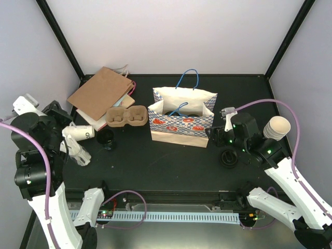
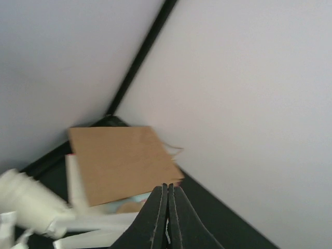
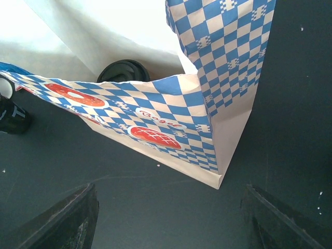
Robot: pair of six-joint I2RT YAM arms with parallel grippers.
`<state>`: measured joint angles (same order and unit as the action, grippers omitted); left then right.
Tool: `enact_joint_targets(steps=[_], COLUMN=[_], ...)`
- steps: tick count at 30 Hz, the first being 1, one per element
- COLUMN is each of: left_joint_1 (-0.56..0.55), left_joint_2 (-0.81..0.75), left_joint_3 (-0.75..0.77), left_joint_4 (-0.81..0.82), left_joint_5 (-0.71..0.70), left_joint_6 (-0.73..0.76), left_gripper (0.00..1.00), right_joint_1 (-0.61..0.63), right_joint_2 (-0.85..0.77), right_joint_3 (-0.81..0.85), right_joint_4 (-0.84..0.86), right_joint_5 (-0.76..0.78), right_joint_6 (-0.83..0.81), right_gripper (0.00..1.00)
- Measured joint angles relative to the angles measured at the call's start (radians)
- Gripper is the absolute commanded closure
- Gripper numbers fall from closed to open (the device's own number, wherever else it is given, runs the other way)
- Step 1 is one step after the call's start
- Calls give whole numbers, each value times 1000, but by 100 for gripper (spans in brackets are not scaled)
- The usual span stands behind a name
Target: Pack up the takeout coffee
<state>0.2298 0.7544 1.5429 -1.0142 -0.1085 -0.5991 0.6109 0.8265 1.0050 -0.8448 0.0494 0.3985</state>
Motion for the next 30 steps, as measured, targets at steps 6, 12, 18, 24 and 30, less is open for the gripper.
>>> enact_joint_targets(steps=[6, 12, 18, 24, 30], left_joint_1=[0, 0, -43, -237, -440], left_joint_2=[12, 84, 174, 277, 390], left_joint_3=[9, 35, 35, 53, 108], left_joint_4=[145, 264, 360, 425, 470], left_joint_5=[203, 348, 451, 445, 399], left_joint_6=[-68, -116, -170, -187, -187], left_gripper=[98, 98, 98, 98, 99], right_joint_1=[0, 0, 0, 0, 0], right_joint_2=[0, -5, -13, -35, -61], right_joint_3=[16, 35, 56, 74, 97], right_joint_4=[-1, -10, -26, -58, -102], right_joint_5=[17, 52, 106, 207, 288], right_joint_6=[0, 4, 21, 60, 82], right_gripper=[23, 23, 23, 23, 23])
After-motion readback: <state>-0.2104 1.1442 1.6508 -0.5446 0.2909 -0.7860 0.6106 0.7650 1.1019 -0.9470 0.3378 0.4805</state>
